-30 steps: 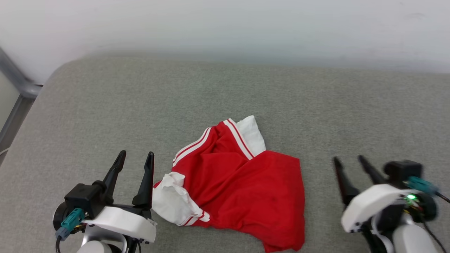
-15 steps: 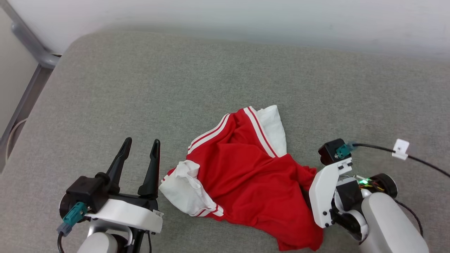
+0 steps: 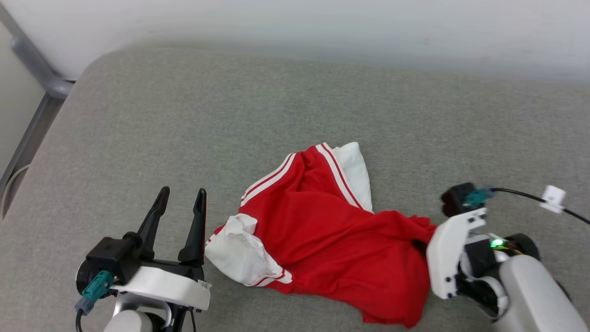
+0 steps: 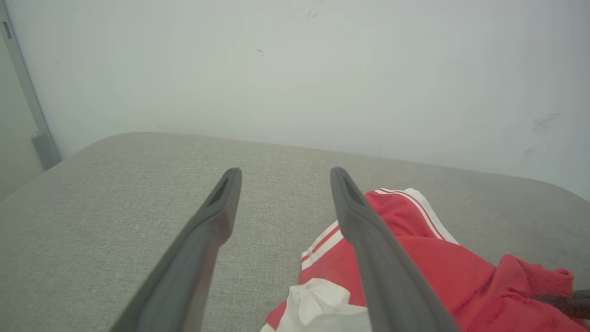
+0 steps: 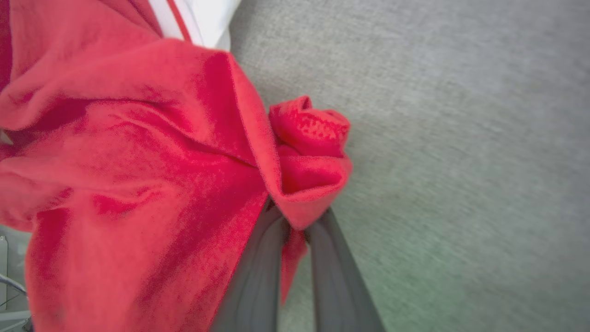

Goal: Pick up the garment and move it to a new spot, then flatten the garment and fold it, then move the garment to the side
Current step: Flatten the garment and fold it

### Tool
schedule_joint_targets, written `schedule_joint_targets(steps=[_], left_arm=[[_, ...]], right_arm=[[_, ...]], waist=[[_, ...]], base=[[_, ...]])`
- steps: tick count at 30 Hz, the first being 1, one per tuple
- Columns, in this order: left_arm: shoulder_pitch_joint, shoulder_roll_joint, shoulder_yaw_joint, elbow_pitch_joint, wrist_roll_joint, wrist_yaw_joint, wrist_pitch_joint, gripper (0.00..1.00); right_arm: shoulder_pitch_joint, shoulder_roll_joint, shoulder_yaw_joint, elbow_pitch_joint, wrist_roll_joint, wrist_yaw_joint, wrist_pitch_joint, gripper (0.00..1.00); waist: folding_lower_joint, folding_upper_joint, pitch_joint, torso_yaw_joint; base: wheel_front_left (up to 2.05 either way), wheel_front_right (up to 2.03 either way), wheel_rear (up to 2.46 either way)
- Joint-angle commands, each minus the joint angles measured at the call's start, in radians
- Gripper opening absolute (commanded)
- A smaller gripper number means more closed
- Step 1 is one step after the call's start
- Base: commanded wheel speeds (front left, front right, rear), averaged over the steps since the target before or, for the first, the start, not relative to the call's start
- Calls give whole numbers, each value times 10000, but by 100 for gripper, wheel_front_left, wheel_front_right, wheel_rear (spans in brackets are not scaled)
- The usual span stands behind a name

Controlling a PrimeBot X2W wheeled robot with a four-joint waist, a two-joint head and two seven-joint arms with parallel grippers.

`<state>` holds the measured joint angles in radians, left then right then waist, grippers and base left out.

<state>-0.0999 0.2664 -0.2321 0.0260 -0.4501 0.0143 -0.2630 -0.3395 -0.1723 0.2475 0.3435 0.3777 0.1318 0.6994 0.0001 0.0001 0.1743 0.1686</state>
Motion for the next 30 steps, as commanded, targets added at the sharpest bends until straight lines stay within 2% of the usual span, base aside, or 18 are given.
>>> schedule_joint_targets(steps=[1, 6, 10, 14, 18, 23, 24, 25, 26, 30], left_arm=[[135, -45, 32, 23, 100, -43, -24, 100], [348, -49, 78, 48, 195, -77, -25, 100], [500, 0, 49, 58, 224, -62, -18, 100], [597, 72, -11, 54, 220, -63, 42, 100], [687, 144, -52, 63, 224, -37, 119, 100], [715, 214, -46, 21, 175, 21, 221, 100], [704, 226, -64, 24, 166, 18, 260, 100], [701, 241, -77, 29, 166, 22, 272, 100], [698, 253, -83, 40, 168, 23, 290, 100], [658, 285, -86, 124, 115, 6, 305, 100]], right_arm=[[307, -186, -345, -258, -86, -21, -113, 0], [1588, 2, -1874, -1772, -356, -18, -193, 0], [3050, 512, -3087, -3075, -770, -16, -33, 0], [4549, 990, -3883, -4078, -939, -16, 194, 0], [5863, 1219, -4175, -4452, -768, -16, 308, 0], [6503, 1221, -3664, -3918, 109, -15, -267, 0], [6468, 1221, -3530, -3769, 216, -15, -440, 21], [6368, 1225, -3430, -3706, 250, -15, -672, 69], [6193, 1224, -3409, -3681, 288, -15, -969, 100], [5770, 1222, -3526, -3619, 290, -15, -2295, 100]], waist=[[-1, -1, -142, -175], [-1, -1, -423, -648], [-1, -1, -586, -1053], [-1, -1, -712, -1375], [-1, -1, -822, -1588], [-1, -1, -810, -1785], [-1, -1, -805, -1803], [-1, -1, -800, -1818], [-1, -1, -787, -1826], [-1, -1, -738, -1782]], base=[[0, 0, 0], [0, 0, 0], [0, 0, 0], [0, 0, 0], [0, 0, 0], [0, 0, 0], [0, 0, 0], [0, 0, 0], [0, 0, 0], [0, 0, 0]])
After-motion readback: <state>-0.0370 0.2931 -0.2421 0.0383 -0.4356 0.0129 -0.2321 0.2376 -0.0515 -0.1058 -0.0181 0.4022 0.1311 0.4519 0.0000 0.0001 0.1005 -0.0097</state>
